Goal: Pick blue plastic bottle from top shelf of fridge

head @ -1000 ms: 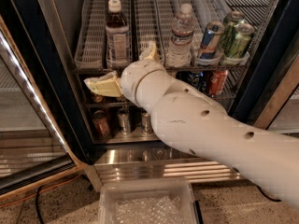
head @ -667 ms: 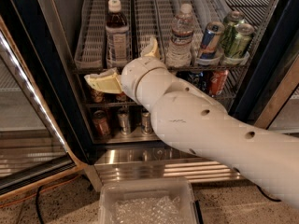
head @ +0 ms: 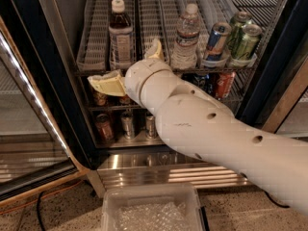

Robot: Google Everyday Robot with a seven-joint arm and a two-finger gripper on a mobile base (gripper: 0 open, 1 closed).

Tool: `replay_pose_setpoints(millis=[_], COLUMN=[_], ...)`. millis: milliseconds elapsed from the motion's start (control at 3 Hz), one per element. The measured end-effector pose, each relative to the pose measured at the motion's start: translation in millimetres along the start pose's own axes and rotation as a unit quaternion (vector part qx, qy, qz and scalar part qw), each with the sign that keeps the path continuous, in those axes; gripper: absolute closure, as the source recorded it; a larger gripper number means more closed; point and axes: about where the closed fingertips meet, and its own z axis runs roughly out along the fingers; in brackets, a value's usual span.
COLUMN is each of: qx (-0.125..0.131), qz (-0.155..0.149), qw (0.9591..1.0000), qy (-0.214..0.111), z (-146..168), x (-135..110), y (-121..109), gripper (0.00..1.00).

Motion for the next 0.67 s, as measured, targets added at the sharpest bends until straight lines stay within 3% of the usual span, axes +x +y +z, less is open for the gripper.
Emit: replay_pose_setpoints(millis=[667], qx=[0.007], qz=[0.001], qw=[1.0000], qy=[-0.003], z=[1.2], x=[2.1], y=[-1.7], gripper=[0.41])
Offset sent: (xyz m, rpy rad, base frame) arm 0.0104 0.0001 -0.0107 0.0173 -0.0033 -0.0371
